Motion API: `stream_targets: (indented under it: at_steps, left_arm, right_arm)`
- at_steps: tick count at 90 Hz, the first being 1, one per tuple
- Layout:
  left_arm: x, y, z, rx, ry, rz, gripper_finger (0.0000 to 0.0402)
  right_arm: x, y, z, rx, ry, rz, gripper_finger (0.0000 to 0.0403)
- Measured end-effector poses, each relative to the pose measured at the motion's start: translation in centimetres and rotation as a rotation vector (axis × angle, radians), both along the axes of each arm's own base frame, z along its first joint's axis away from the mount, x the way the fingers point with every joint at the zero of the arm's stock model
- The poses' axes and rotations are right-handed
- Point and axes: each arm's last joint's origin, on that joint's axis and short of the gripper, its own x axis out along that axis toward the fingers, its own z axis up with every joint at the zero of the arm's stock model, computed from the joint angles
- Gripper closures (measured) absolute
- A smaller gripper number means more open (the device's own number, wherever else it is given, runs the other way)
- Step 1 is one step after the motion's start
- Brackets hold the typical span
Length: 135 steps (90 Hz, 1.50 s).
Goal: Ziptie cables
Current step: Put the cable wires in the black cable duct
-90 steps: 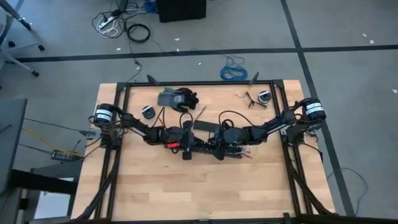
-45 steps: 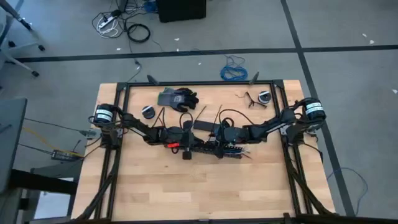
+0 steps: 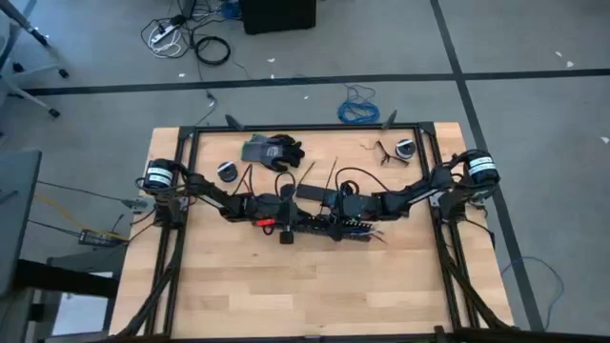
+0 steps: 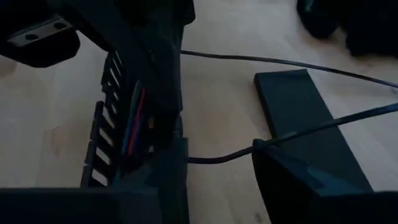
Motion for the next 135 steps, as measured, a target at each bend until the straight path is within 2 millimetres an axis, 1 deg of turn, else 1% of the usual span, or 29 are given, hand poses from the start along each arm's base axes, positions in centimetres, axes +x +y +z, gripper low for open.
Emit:
stream_targets:
  at_steps: [13, 23, 32, 41, 59, 69, 75, 80, 88, 103, 116, 135]
  left_arm:
    - [0.0, 0.0, 0.0, 0.0, 0.0, 0.0, 0.0402]
    - [0.0, 0.0, 0.0, 0.0, 0.0, 0.0, 0.0402]
    - [0.0, 0.0, 0.0, 0.0, -0.001, 0.006, 0.0402]
    - [0.0, 0.1, 0.0, 0.005, -0.001, 0.023, 0.0402]
    - [0.0, 0.1, 0.0, 0.005, -0.001, 0.028, 0.0401]
    - [0.0, 0.1, 0.0, 0.008, 0.0, 0.037, 0.0402]
    - [0.0, 0.2, 0.0, 0.003, -0.002, 0.063, 0.0402]
    - [0.0, 0.2, 0.0, -0.005, -0.005, 0.09, 0.0402]
    - [0.1, 0.3, 0.1, -0.024, -0.011, 0.116, 0.0402]
    - [0.3, 0.3, 0.3, -0.05, -0.021, 0.128, 0.0402]
    - [0.3, 0.3, 0.3, -0.076, -0.022, 0.144, 0.0401]
    - [0.2, 0.4, 0.2, -0.069, -0.011, 0.16, 0.0402]
  right_arm:
    - [0.0, 0.1, 0.7, 0.007, -0.028, 0.028, 0.0225]
    - [-0.1, 0.2, 0.5, -0.045, 0.002, 0.071, 0.0218]
    - [0.1, 0.2, 0.9, -0.067, -0.038, 0.084, 0.0207]
    - [0.1, 0.2, 1.8, -0.089, -0.077, 0.081, 0.0197]
    - [-0.4, -0.1, 3.9, -0.197, -0.125, -0.005, 0.0191]
    - [-0.6, 0.2, 4.6, -0.191, -0.148, 0.005, 0.0193]
    - [-0.7, 0.6, 4.5, -0.174, -0.143, 0.015, 0.0195]
    - [-0.6, 0.9, 3.9, -0.162, -0.126, 0.021, 0.0197]
    - [-0.3, 1.0, 2.6, -0.163, -0.082, 0.026, 0.02]
    - [0.0, 1.1, 1.7, -0.176, -0.071, 0.021, 0.0203]
    - [0.0, 1.1, 1.4, -0.179, -0.051, 0.022, 0.0207]
    - [-0.1, 1.3, 1.2, -0.169, -0.031, 0.024, 0.0212]
